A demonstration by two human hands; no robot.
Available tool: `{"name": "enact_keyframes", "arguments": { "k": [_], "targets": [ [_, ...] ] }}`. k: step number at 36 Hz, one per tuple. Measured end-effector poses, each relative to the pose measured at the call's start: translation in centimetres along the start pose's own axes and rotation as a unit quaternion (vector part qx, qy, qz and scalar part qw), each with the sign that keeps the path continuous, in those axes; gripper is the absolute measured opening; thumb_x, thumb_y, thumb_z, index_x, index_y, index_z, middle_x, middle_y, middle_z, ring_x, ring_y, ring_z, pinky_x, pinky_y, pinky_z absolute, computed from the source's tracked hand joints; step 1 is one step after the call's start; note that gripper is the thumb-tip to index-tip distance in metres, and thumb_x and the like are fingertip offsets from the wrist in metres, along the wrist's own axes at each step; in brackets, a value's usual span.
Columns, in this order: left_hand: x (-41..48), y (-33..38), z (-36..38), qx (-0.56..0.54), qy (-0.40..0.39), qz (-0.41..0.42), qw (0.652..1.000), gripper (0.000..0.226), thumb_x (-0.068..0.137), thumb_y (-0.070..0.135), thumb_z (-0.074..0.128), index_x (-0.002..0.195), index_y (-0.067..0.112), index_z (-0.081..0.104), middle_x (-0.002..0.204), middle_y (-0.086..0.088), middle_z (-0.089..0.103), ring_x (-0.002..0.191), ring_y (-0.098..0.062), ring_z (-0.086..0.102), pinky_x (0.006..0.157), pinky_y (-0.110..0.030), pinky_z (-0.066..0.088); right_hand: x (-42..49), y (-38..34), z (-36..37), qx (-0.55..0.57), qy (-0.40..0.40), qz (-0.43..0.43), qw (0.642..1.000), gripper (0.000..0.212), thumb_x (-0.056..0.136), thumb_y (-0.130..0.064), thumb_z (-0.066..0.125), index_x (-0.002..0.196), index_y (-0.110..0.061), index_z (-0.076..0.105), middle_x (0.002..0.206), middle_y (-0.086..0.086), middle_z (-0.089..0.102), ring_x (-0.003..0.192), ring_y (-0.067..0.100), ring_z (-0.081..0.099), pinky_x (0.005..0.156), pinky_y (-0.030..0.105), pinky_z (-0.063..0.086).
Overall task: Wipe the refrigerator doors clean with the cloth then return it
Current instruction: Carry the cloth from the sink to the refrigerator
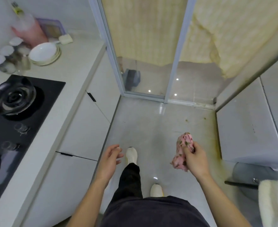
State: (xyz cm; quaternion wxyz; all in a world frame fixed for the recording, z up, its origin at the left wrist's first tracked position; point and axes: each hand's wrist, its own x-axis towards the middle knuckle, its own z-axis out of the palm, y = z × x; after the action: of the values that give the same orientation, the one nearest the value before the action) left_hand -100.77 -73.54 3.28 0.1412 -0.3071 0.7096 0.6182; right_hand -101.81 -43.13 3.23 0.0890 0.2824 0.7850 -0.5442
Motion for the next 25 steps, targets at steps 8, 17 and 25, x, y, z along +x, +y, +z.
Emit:
{"name": "enact_keyframes", "arguments": {
  "k": [8,17,25],
  "targets": [
    [12.0,7.7,1.0,0.047,-0.062,0.013,0.997,0.015,0.109,0.022,0.053,0.118,0.027,0.065,0.119,-0.003,0.071,0.106,-0.020,0.072,0.091,-0.036,0.058,7.4,-4.9,3.1,0.037,0.073,0.017,0.996,0.007,0.103,-0.017,0.061,0.102,-0.020,0.068,0.093,0.001,0.076,0.086,0.018,0.073,0.076,0.037,0.058],
    [23.1,16.8,3.1,0.099,-0.138,0.029,0.985,0.018,0.109,0.021,0.054,0.123,0.016,0.064,0.119,-0.009,0.071,0.106,-0.026,0.071,0.095,-0.043,0.058,13.4,-10.2,4.9,0.062,0.144,0.053,0.986,0.009,0.102,-0.019,0.061,0.096,-0.023,0.066,0.090,-0.003,0.075,0.084,0.016,0.072,0.074,0.036,0.058],
    [28.3,22.5,10.0,0.121,-0.196,0.042,0.972,0.018,0.107,0.012,0.054,0.121,0.012,0.065,0.114,-0.009,0.073,0.100,-0.024,0.072,0.085,-0.037,0.056,17.2,-11.9,3.8,0.104,0.220,0.089,0.966,0.017,0.102,-0.021,0.061,0.088,-0.031,0.063,0.081,-0.012,0.071,0.075,0.013,0.069,0.070,0.036,0.055]
  ]
}}
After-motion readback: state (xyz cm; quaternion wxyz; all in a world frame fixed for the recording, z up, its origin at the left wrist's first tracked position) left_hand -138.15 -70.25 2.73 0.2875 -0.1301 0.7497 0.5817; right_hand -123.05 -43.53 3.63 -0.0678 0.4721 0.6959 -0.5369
